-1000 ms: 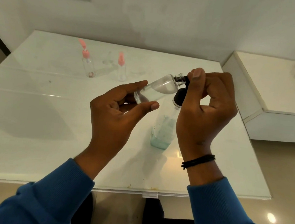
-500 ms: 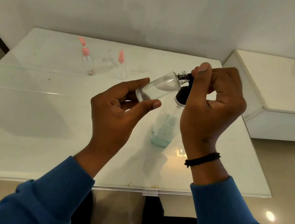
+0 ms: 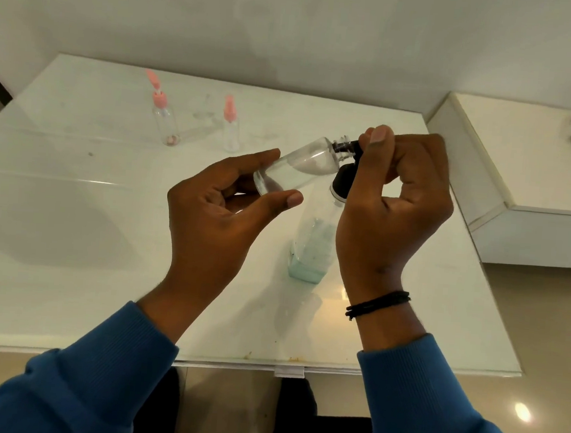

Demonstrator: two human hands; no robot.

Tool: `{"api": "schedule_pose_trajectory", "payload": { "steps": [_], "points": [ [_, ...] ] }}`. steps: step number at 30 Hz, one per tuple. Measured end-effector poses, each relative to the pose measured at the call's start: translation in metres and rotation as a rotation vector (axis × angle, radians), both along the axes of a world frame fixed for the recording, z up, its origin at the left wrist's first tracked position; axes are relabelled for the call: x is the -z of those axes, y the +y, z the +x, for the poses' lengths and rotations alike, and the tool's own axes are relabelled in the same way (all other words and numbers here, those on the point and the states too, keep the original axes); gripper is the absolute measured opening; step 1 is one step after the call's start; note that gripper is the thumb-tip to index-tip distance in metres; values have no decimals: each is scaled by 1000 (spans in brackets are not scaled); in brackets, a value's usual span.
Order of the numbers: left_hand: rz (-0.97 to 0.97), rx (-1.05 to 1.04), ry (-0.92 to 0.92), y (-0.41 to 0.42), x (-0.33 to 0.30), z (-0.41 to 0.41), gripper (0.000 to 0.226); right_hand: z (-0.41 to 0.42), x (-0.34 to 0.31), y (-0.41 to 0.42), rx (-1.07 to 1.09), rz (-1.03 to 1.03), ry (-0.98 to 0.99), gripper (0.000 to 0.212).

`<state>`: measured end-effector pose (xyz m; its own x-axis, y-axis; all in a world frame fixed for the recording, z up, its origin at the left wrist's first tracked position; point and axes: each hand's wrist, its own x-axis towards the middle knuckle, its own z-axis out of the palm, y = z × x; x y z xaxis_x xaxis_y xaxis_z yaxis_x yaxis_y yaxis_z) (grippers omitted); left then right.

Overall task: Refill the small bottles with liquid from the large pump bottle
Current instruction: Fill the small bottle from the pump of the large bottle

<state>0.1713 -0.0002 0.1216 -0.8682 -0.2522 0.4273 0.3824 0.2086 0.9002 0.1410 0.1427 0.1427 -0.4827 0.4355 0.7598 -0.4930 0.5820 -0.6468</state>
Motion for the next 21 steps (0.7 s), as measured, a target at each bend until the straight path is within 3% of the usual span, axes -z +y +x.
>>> {"api": "schedule_pose_trajectory", "payload": {
  "steps": [21],
  "points": [
    [17,6,-6,2,-1,1,47,0,0,0,5,11,20,28]
  ]
}}
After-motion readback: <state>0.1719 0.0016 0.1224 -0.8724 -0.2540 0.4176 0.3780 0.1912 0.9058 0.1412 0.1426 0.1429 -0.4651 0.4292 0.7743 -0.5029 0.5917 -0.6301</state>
